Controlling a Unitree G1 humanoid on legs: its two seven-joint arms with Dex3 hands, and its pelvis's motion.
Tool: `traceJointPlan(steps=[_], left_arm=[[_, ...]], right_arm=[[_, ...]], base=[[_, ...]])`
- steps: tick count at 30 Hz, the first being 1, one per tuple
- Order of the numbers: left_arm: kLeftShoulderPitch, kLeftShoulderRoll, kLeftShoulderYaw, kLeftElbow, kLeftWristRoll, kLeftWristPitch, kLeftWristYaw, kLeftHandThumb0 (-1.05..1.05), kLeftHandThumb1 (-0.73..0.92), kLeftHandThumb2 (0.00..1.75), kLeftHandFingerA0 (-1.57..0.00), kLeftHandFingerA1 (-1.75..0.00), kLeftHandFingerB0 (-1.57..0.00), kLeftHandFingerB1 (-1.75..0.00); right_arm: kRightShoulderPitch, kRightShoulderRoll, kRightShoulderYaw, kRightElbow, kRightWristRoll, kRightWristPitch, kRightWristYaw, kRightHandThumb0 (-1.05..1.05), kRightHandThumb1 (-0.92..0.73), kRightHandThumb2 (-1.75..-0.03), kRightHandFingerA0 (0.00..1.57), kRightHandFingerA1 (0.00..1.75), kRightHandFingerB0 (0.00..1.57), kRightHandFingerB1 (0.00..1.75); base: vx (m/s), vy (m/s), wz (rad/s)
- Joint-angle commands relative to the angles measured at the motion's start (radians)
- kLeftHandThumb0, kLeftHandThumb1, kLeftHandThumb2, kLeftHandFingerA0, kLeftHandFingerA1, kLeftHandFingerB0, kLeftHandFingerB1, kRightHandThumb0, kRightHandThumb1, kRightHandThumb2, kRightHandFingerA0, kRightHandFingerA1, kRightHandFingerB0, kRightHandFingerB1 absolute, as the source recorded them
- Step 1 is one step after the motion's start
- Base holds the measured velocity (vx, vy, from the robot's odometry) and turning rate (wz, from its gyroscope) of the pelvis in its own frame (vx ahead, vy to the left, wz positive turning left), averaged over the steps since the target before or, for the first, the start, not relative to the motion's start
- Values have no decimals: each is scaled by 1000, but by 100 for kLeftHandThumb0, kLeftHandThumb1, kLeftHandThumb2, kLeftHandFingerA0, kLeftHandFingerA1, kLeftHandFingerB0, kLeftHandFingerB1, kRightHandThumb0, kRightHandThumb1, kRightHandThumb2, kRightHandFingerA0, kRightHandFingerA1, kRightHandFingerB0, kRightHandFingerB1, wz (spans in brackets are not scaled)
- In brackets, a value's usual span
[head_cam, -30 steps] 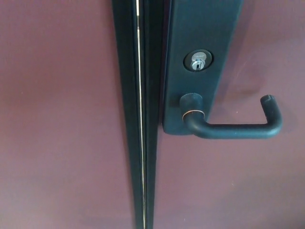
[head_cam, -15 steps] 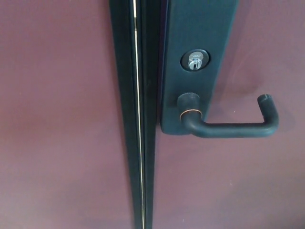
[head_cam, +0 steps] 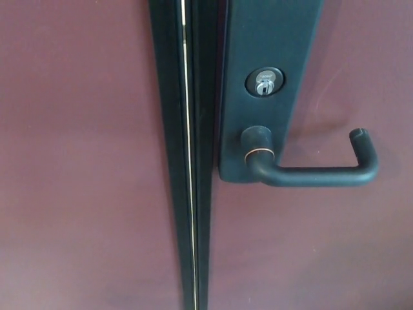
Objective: The robot walks towards the door handle and put its right hand on it and twist the handle
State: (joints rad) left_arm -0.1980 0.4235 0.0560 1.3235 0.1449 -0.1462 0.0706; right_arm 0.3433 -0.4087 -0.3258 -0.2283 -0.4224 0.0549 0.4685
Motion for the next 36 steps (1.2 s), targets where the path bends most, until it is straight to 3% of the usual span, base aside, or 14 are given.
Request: traceJointPlan(steps=[1,8,16,17,25,26,27,28,32,33,34,36], left_arm=[[4,5,-2,0,7,1,1,-28,55,57,-63,-47,-44,-39],[0,0,-11,-1,15,5,1,-28,55,56,-58,-45,-43,-38],[-4,5,-6,-3,9,4,-1,-28,54,56,-58,-45,-43,-38],[-7,9,-8,-2,12,6,0,-29,54,56,-57,-44,-43,-38],[-10,5,-10,-2,14,10,7,-29,54,56,-58,-44,-43,-38],[-11,7,-13,0,17,12,4,-30,54,56,-58,-44,-43,-38],[-11,8,-12,0,15,12,2,-30,54,56,-58,-44,-43,-38],[-11,9,-10,1,13,12,-2,-37,44,70,-53,-53,-39,-47],[-13,9,-11,1,13,9,0,-38,44,70,-53,-53,-39,-47],[-16,9,-10,0,11,10,-2,-38,44,70,-53,-53,-39,-47],[-17,9,-7,0,8,11,-4,-38,44,70,-53,-53,-39,-47],[-17,9,-7,-1,7,11,-5,-38,44,70,-54,-53,-39,-47]], right_arm=[[-222,14,109,540,-18,13,-143,-35,-38,-96,1,49,0,46],[-369,76,150,958,-20,-29,-289,-35,-41,-98,0,48,0,47],[-426,121,166,1234,-6,-63,-413,-35,-44,-99,1,47,1,46],[-431,126,159,1271,8,-69,-422,-64,-69,-61,21,30,16,27],[-447,117,174,1405,21,-70,-421,-63,-69,-60,23,30,15,26],[-449,115,184,1426,16,-68,-421,-69,-57,-82,16,40,10,36],[-451,115,185,1439,18,-67,-421,-65,-69,-61,23,31,13,25],[-454,115,187,1456,21,-61,-419,-35,-44,-100,0,47,0,47],[-479,113,212,1510,23,-46,-427,-35,-44,-100,1,47,1,48],[-482,112,211,1519,33,-53,-423,-70,-56,-85,17,42,6,32],[-485,111,214,1529,40,-58,-421,-35,-44,-100,0,46,0,47],[-489,107,225,1541,46,-62,-415,-35,-44,-100,0,47,0,48]], base=[[0,0,0],[0,0,0],[0,0,0],[0,0,0],[0,0,0],[0,0,0],[0,0,0],[0,0,0],[0,0,0],[0,0,0],[0,0,0],[0,0,0]])
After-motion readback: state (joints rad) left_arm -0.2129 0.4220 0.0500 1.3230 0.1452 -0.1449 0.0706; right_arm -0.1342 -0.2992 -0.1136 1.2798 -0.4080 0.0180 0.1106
